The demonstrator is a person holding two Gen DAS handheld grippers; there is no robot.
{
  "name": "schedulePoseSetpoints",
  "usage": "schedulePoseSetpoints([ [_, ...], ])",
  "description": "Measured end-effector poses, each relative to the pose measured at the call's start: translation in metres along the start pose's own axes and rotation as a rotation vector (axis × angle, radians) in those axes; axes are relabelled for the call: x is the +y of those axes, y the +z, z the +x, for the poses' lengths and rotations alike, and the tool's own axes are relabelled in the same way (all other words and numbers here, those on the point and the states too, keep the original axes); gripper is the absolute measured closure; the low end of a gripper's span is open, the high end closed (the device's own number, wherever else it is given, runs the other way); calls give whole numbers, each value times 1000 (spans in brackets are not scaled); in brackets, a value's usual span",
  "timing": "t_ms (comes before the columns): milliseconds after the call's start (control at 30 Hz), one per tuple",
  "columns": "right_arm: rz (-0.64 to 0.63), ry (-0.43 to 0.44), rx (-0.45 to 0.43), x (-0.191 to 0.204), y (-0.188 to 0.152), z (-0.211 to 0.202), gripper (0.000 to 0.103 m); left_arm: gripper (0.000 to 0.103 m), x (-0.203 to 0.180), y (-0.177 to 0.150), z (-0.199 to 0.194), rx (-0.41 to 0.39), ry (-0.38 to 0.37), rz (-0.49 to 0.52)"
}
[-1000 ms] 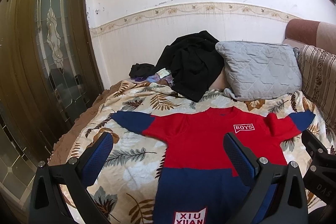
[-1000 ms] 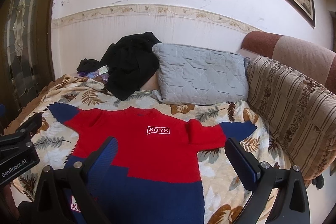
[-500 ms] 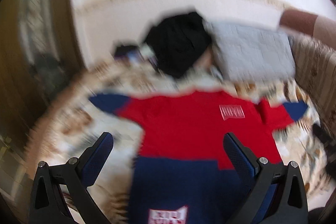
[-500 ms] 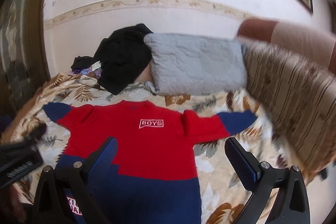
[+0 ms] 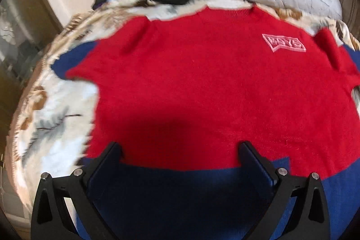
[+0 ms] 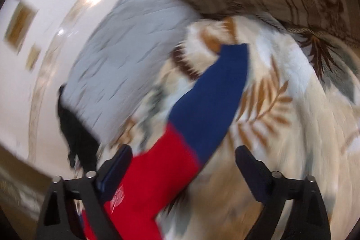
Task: Fold small clothes
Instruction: 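Grasp a blue sleeve cuff with the right gripper and fold it across the body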
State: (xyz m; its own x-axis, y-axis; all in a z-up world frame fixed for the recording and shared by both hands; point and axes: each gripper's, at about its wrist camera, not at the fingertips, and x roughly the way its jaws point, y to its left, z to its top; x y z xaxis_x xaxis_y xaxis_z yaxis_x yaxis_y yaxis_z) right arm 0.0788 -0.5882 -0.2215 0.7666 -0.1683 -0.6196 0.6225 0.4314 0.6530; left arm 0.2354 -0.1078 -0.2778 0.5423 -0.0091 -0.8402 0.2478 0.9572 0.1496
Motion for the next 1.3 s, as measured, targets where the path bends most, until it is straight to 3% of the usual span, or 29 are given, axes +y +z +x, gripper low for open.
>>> schedulePoseSetpoints([
  [100,26,-35,31,-13,23,35,32,0,8,0,4,10,-55,-77],
  [133,36,-52,32,-17,28,45,32,0,10,-2,4,3,-69,-100],
  [267,53,-45,1,-28,44,71,43,0,6,-4,1,-14,-46,-91],
  [333,31,-42,-4,-26,49,80,62,0,6,-3,1,-9,-48,-92],
  [367,28,-44,4,-26,50,88,76,0,6,-2,0,-2,-50,-88],
  [500,-11,-28,-61,-11,46,82,88,0,8,6,-3,-15,-44,-29],
  [633,-82,111,-119,37,36,55,88,0,22,8,-37,-193,39,-39],
  [833,-229,326,-31,146,-28,30,89,0,59,20,-55,-253,76,-135],
  [967,-302,441,100,215,-101,37,89,0,89,19,-59,-264,131,-206],
  [1133,-389,480,310,267,-195,70,84,0,120,17,-55,-247,161,-259],
  [1233,-400,510,486,277,-235,81,75,0,137,14,-51,-229,142,-293],
  [1267,-392,517,514,277,-240,79,68,0,141,13,-51,-225,128,-304],
  [1300,-390,516,503,273,-239,71,51,0,145,12,-51,-221,102,-316],
])
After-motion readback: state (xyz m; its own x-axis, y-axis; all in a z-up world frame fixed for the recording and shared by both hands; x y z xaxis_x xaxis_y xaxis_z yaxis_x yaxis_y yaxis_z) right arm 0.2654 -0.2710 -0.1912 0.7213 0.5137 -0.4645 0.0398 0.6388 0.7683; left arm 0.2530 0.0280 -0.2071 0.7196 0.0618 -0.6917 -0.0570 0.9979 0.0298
